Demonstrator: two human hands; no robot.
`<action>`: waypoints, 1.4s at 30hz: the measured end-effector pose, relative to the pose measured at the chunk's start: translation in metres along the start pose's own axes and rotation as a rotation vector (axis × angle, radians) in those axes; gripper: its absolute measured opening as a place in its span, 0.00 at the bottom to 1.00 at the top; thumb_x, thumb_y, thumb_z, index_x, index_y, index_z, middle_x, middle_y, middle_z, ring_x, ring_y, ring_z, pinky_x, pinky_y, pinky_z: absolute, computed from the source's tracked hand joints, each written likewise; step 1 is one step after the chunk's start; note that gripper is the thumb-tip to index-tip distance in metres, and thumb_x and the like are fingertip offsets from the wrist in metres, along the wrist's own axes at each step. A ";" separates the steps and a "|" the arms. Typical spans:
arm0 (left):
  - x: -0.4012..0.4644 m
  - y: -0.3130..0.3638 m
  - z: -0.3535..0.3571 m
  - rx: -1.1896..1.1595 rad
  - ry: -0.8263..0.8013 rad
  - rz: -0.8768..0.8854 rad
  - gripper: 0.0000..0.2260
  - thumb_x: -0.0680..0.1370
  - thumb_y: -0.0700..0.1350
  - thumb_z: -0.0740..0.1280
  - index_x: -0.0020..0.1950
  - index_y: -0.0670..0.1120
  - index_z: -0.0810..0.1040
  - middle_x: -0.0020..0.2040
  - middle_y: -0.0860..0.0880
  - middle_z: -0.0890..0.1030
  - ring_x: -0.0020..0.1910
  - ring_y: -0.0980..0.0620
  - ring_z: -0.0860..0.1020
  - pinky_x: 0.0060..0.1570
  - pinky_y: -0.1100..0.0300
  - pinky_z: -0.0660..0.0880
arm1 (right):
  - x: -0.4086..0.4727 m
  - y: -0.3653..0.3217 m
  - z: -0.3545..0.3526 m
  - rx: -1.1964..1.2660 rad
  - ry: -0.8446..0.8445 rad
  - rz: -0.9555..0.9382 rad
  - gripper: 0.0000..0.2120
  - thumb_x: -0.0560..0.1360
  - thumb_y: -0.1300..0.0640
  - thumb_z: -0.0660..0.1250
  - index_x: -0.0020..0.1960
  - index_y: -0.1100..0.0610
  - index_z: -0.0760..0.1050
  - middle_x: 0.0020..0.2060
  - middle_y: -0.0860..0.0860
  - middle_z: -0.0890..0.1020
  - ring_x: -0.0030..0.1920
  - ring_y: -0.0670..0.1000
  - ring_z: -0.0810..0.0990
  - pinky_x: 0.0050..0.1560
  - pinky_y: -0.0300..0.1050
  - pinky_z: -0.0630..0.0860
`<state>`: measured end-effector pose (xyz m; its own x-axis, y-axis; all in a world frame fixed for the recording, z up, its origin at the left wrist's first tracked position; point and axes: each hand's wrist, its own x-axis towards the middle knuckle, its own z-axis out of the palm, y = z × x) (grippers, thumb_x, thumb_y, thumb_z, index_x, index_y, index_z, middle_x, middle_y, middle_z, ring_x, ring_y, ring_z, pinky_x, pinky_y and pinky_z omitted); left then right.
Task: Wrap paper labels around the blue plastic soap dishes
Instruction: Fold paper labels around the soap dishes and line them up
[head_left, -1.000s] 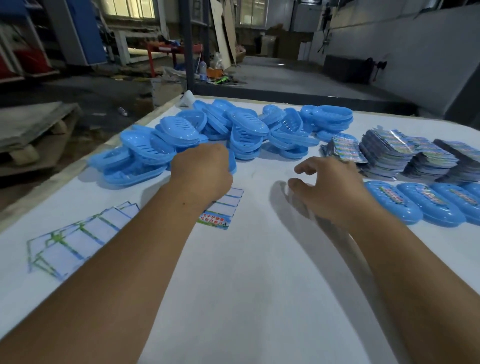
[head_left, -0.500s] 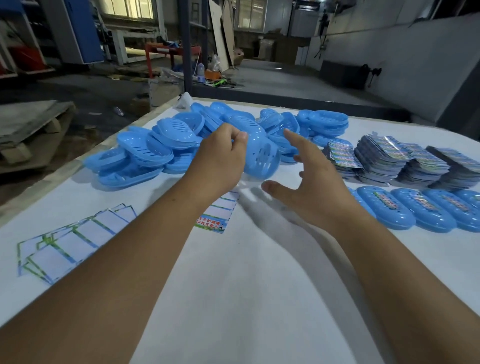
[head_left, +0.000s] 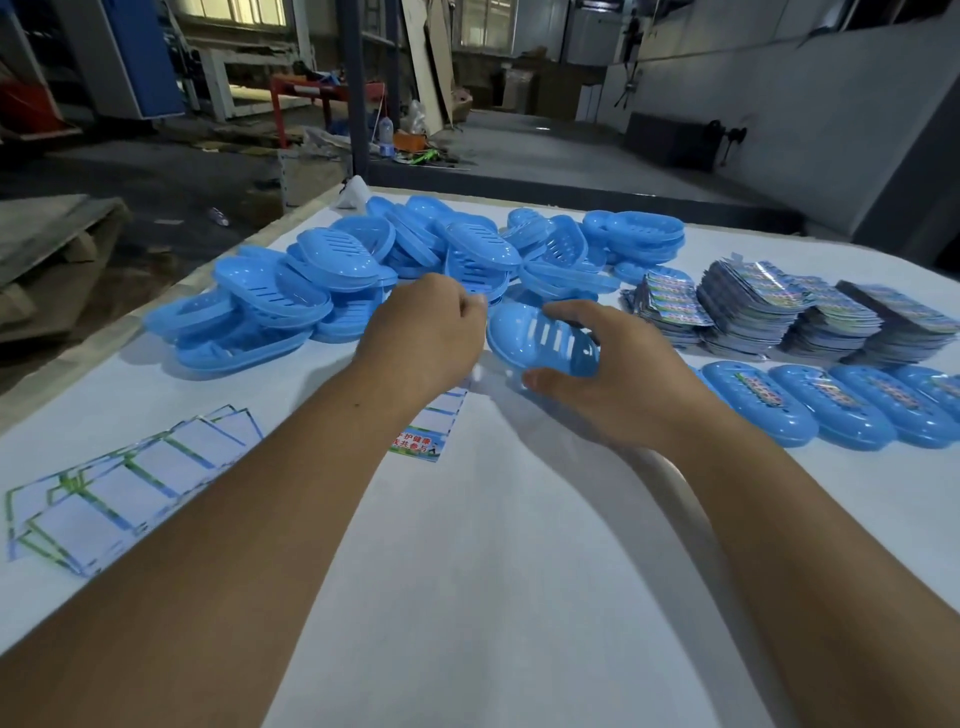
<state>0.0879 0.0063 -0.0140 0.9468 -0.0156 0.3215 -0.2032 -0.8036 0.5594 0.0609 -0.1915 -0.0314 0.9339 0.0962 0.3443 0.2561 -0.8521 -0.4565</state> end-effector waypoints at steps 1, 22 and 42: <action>-0.001 -0.002 -0.002 0.137 0.006 0.006 0.17 0.81 0.53 0.60 0.39 0.45 0.77 0.36 0.47 0.79 0.40 0.43 0.78 0.39 0.54 0.72 | -0.001 0.002 0.000 -0.029 -0.027 0.015 0.33 0.69 0.37 0.75 0.71 0.43 0.71 0.64 0.46 0.79 0.64 0.53 0.75 0.63 0.48 0.72; 0.002 -0.012 -0.020 -0.035 -0.298 -0.187 0.33 0.65 0.45 0.83 0.66 0.56 0.73 0.50 0.54 0.74 0.48 0.52 0.78 0.47 0.55 0.78 | -0.008 -0.009 -0.004 -0.052 -0.200 0.042 0.29 0.71 0.33 0.70 0.70 0.40 0.72 0.65 0.47 0.75 0.67 0.54 0.69 0.64 0.48 0.69; 0.002 0.020 -0.008 -1.107 0.209 -0.021 0.15 0.72 0.30 0.72 0.48 0.50 0.80 0.47 0.48 0.75 0.42 0.52 0.76 0.45 0.61 0.76 | -0.010 -0.031 -0.005 0.841 -0.271 0.105 0.23 0.78 0.56 0.73 0.71 0.54 0.70 0.34 0.51 0.85 0.31 0.50 0.81 0.35 0.43 0.79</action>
<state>0.0840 -0.0049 0.0037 0.9133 0.1756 0.3674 -0.3957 0.1696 0.9026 0.0424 -0.1686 -0.0171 0.9627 0.2477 0.1093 0.1644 -0.2140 -0.9629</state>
